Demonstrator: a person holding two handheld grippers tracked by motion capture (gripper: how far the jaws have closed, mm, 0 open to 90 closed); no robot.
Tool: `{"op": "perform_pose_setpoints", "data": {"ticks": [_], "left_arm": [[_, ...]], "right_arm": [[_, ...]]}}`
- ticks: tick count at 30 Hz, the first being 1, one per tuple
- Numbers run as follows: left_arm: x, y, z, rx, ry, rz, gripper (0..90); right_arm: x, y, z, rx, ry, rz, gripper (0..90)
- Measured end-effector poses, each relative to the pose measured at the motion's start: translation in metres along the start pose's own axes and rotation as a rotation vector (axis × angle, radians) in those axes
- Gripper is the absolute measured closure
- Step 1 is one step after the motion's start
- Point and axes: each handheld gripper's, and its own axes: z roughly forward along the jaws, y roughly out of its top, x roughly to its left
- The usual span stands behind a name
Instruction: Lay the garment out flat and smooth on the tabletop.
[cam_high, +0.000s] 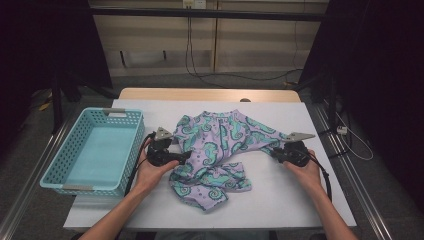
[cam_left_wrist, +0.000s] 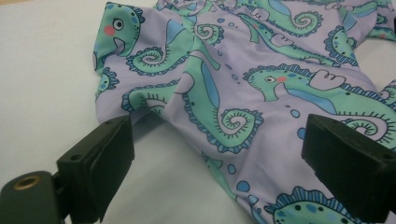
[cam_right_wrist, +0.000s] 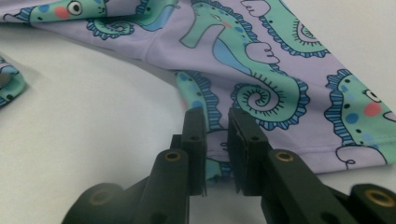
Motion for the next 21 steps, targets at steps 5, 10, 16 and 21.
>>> {"op": "perform_pose_setpoints", "data": {"ticks": [5, 10, 16, 21], "left_arm": [[0.002, -0.001, 0.0, 0.015, 0.006, 0.001, 10.5], [0.002, -0.001, -0.001, 0.01, 0.012, -0.004, 10.5], [0.005, -0.001, 0.0, 0.014, 0.019, -0.017, 10.5], [0.005, 0.001, -0.001, -0.002, 0.026, -0.022, 15.1]], "right_arm": [[0.007, -0.003, -0.002, 0.005, 0.012, -0.028, 86.8], [0.007, -0.004, -0.006, 0.024, -0.003, -0.038, 89.4], [-0.001, -0.014, -0.017, 0.032, -0.046, -0.027, 89.6], [-0.005, -0.017, -0.02, 0.033, -0.072, -0.021, 89.6]]}}
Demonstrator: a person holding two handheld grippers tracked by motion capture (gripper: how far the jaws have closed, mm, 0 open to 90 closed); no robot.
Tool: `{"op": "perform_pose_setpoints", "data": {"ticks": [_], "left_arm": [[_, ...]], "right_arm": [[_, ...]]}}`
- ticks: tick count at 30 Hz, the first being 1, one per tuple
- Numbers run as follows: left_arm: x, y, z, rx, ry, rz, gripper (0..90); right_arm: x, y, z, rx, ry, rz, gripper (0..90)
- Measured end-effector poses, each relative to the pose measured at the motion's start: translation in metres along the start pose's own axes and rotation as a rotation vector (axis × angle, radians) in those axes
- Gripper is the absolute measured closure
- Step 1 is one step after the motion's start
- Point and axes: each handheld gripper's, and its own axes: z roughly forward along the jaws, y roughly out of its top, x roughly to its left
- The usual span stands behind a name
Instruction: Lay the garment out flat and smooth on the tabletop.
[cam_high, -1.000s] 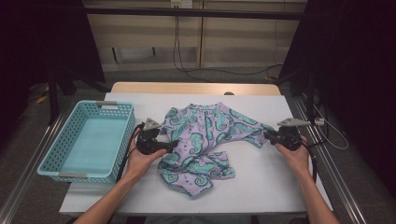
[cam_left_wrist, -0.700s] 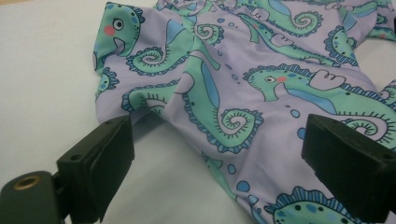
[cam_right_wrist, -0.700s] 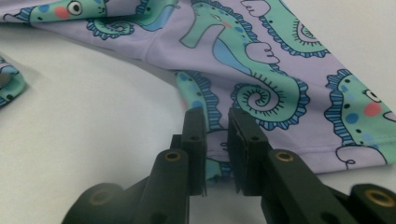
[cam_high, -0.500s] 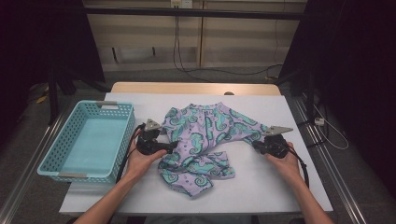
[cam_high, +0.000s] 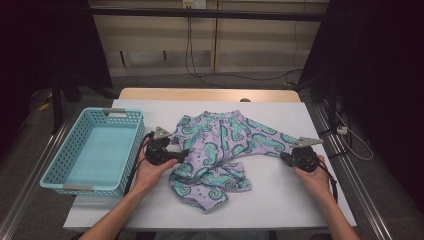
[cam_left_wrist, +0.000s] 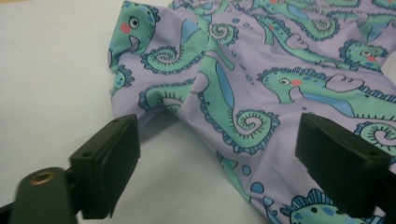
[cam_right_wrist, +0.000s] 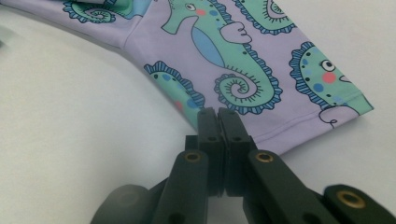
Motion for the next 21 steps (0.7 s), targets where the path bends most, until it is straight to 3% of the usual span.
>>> {"op": "perform_pose_setpoints", "data": {"ticks": [3, 7, 9, 13, 16, 17, 21], "left_arm": [[0.001, 0.004, 0.001, -0.013, 0.011, -0.026, 22.0], [0.007, 0.009, 0.005, -0.002, 0.038, -0.032, 28.0], [0.011, 0.01, 0.009, -0.005, 0.057, -0.049, 30.8], [0.02, 0.012, 0.014, 0.001, 0.089, -0.091, 35.7], [0.025, 0.012, 0.016, 0.001, 0.084, -0.106, 38.5], [0.028, 0.012, 0.018, -0.004, 0.085, -0.123, 41.3], [0.032, 0.013, 0.02, 0.006, 0.069, -0.144, 47.1]], "right_arm": [[-0.001, 0.0, -0.002, 0.013, -0.024, -0.013, 89.6], [-0.007, -0.005, -0.005, 0.021, -0.044, 0.013, 89.6], [-0.011, -0.009, -0.009, 0.028, -0.078, 0.029, 89.8], [-0.016, -0.013, -0.012, 0.028, -0.097, 0.052, 89.8], [-0.018, -0.013, -0.012, 0.028, -0.101, 0.064, 89.8], [-0.02, -0.014, -0.013, 0.036, -0.131, 0.066, 89.8], [-0.024, -0.016, -0.014, 0.022, -0.112, 0.09, 89.6]]}}
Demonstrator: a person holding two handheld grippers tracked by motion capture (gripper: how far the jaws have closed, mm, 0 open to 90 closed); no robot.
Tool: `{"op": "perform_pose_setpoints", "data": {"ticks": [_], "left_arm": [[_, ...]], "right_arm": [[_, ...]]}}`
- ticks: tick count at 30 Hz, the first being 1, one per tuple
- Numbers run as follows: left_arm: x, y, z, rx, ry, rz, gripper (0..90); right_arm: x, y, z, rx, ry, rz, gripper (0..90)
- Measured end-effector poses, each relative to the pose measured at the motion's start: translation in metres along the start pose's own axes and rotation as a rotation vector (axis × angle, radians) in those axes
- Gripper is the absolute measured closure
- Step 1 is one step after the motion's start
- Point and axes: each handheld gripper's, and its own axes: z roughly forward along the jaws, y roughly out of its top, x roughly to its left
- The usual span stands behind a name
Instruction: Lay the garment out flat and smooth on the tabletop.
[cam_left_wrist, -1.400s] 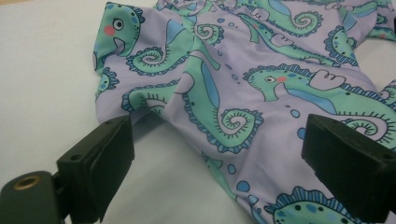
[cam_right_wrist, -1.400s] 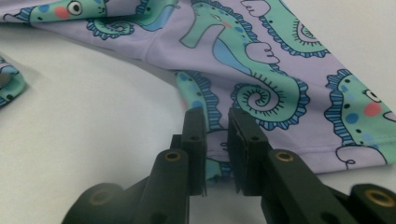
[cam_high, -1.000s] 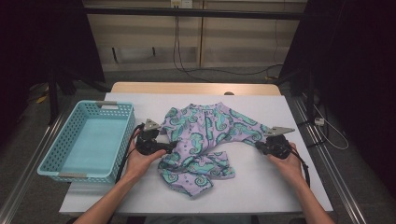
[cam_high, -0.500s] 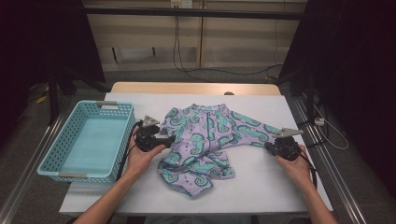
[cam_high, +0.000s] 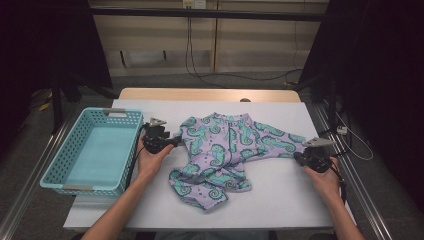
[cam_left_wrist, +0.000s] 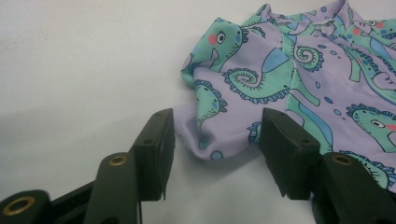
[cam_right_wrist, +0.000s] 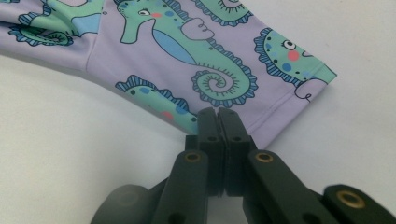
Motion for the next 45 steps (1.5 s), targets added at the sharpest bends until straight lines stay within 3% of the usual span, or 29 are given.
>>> {"op": "perform_pose_setpoints", "data": {"ticks": [5, 7, 10, 13, 15, 18, 23, 24, 27, 30, 31, 32, 33, 34, 36, 38, 40, 43, 45], "left_arm": [[0.001, 0.004, 0.005, -0.002, 0.002, 0.011, 55.7], [0.002, 0.005, 0.008, -0.005, 0.002, 0.009, 63.5], [-0.003, 0.002, 0.016, 0.016, -0.023, 0.027, 70.4], [-0.006, 0.001, 0.018, 0.033, -0.017, 0.049, 75.4], [-0.006, 0.0, 0.018, 0.044, -0.015, 0.069, 87.4], [-0.008, 0.001, 0.014, 0.048, -0.016, 0.079, 89.5], [-0.017, 0.009, 0.002, -0.018, 0.005, 0.095, 89.7], [-0.022, 0.012, -0.001, -0.041, 0.009, 0.114, 89.7], [-0.028, 0.014, -0.003, -0.051, 0.001, 0.142, 89.7], [-0.049, 0.02, -0.003, -0.079, -0.068, 0.198, 89.6], [-0.049, 0.02, -0.003, -0.079, -0.068, 0.198, 89.6], [-0.064, 0.02, 0.001, -0.065, -0.124, 0.249, 89.5], [-0.064, 0.02, 0.001, -0.065, -0.124, 0.249, 89.4], [-0.082, 0.016, 0.006, -0.042, -0.15, 0.318, 89.3], [-0.097, 0.011, 0.013, -0.002, -0.199, 0.386, 88.8], [-0.108, 0.004, 0.018, 0.021, -0.208, 0.437, 85.5], [-0.112, 0.002, 0.019, 0.032, -0.245, 0.442, 76.3], [-0.11, 0.003, 0.015, 0.028, -0.242, 0.442, 69.6], [-0.1, 0.008, 0.009, 0.001, -0.243, 0.399, 67.5]], "right_arm": [[0.003, -0.001, 0.0, -0.034, 0.031, -0.002, 84.4], [0.007, 0.001, -0.002, -0.06, 0.048, -0.008, 79.7], [0.011, 0.003, -0.001, -0.065, 0.056, -0.012, 77.4], [0.013, 0.003, 0.0, -0.062, 0.061, -0.016, 76.6], [0.015, 0.003, 0.001, -0.061, 0.063, -0.019, 75.8], [0.016, 0.003, 0.001, -0.063, 0.064, -0.021, 75.2], [0.016, 0.003, 0.002, -0.064, 0.061, -0.018, 75.1], [0.016, 0.003, 0.002, -0.064, 0.06, -0.018, 75.1], [0.016, 0.003, 0.002, -0.068, 0.057, -0.019, 75.1], [0.015, 0.003, 0.002, -0.072, 0.055, -0.015, 75.1], [0.015, 0.003, 0.002, -0.072, 0.055, -0.015, 75.1], [0.015, 0.004, 0.002, -0.072, 0.057, -0.017, 75.0], [0.015, 0.004, 0.002, -0.072, 0.057, -0.017, 75.0], [0.016, 0.004, 0.001, -0.074, 0.058, -0.015, 74.8], [0.016, 0.004, 0.001, -0.075, 0.059, -0.016, 74.5], [0.016, 0.003, 0.002, -0.073, 0.06, -0.017, 74.4], [0.016, 0.003, 0.002, -0.072, 0.062, -0.019, 74.0], [0.016, 0.003, 0.001, -0.074, 0.064, -0.018, 73.6], [0.016, 0.003, 0.002, -0.074, 0.063, -0.018, 73.5]]}}
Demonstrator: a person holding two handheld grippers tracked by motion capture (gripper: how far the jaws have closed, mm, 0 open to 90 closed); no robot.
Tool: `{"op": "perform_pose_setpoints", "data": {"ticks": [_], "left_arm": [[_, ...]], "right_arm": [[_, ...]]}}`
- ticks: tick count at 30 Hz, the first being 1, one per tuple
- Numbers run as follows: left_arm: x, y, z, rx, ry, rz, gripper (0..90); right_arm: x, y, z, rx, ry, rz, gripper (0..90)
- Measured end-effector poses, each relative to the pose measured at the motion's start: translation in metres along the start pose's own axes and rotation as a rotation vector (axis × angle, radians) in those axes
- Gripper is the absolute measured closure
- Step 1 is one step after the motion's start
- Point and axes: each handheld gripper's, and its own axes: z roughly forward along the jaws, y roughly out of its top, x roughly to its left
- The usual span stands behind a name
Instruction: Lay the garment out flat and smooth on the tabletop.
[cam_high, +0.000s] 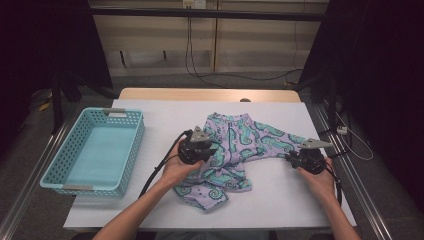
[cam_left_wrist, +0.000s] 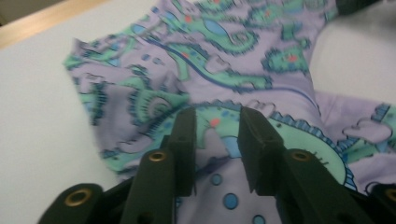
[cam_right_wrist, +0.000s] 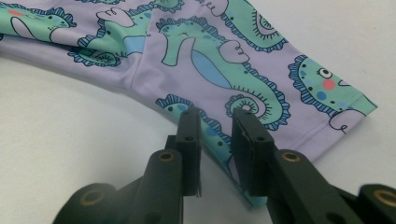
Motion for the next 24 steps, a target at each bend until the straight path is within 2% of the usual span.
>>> {"op": "perform_pose_setpoints", "data": {"ticks": [1, 2, 3, 4, 5, 6, 7, 8, 10, 11, 12, 13, 16, 17, 19, 21, 23, 24], "left_arm": [[0.005, 0.001, -0.004, -0.016, 0.01, -0.021, 63.8], [0.011, 0.002, -0.008, -0.034, 0.023, -0.045, 63.8], [0.022, 0.002, -0.013, -0.06, 0.057, -0.099, 59.7], [0.022, 0.002, -0.013, -0.06, 0.057, -0.099, 58.2], [0.035, 0.0, -0.012, -0.065, 0.09, -0.136, 56.3], [0.035, 0.0, -0.012, -0.065, 0.09, -0.136, 52.9], [0.045, -0.006, -0.005, -0.036, 0.115, -0.185, 48.8], [0.049, -0.011, 0.002, -0.012, 0.114, -0.212, 45.4], [0.051, -0.013, 0.006, 0.002, 0.105, -0.216, 43.0], [0.054, -0.017, 0.015, 0.017, 0.097, -0.234, 42.1], [0.054, -0.017, 0.015, 0.017, 0.097, -0.234, 41.9], [0.054, -0.018, 0.022, 0.016, 0.093, -0.247, 41.8], [0.054, -0.016, 0.028, 0.021, 0.086, -0.239, 41.5], [0.051, -0.012, 0.033, 0.011, 0.07, -0.226, 41.7], [0.049, -0.005, 0.035, 0.018, 0.066, -0.186, 42.9], [0.046, 0.0, 0.038, 0.018, 0.055, -0.168, 50.6], [0.047, 0.001, 0.042, 0.041, 0.049, -0.169, 56.6], [0.047, 0.0, 0.044, 0.053, 0.054, -0.17, 64.5]], "right_arm": [[0.0, 0.0, 0.0, 0.0, 0.001, 0.0, 73.2], [0.0, 0.0, 0.0, 0.0, 0.001, 0.0, 73.2], [0.0, 0.0, 0.0, -0.001, -0.001, 0.002, 72.8], [0.0, 0.0, 0.0, -0.001, -0.002, 0.003, 72.6], [0.0, 0.0, 0.0, -0.001, -0.003, 0.004, 72.4], [0.0, 0.0, 0.0, -0.001, -0.003, 0.004, 72.4], [0.0, 0.0, 0.0, 0.0, -0.005, 0.004, 72.3], [0.0, 0.0, 0.0, 0.001, -0.005, 0.004, 72.2], [0.0, 0.0, 0.0, 0.001, -0.005, 0.005, 72.2], [0.0, 0.0, 0.0, 0.001, -0.003, 0.004, 72.1], [0.0, 0.0, 0.0, 0.001, -0.003, 0.004, 72.1], [-0.001, 0.0, 0.0, -0.002, -0.002, 0.005, 71.9], [-0.001, 0.0, 0.0, 0.0, -0.001, 0.006, 71.6], [-0.001, 0.0, 0.0, -0.005, 0.0, 0.007, 71.1], [-0.001, 0.0, -0.001, -0.01, 0.002, 0.008, 70.3], [-0.001, 0.001, 0.0, -0.012, 0.003, 0.01, 69.0], [-0.001, 0.0, 0.0, -0.014, 0.005, 0.011, 68.5], [-0.001, 0.0, -0.001, -0.016, 0.007, 0.012, 68.5]]}}
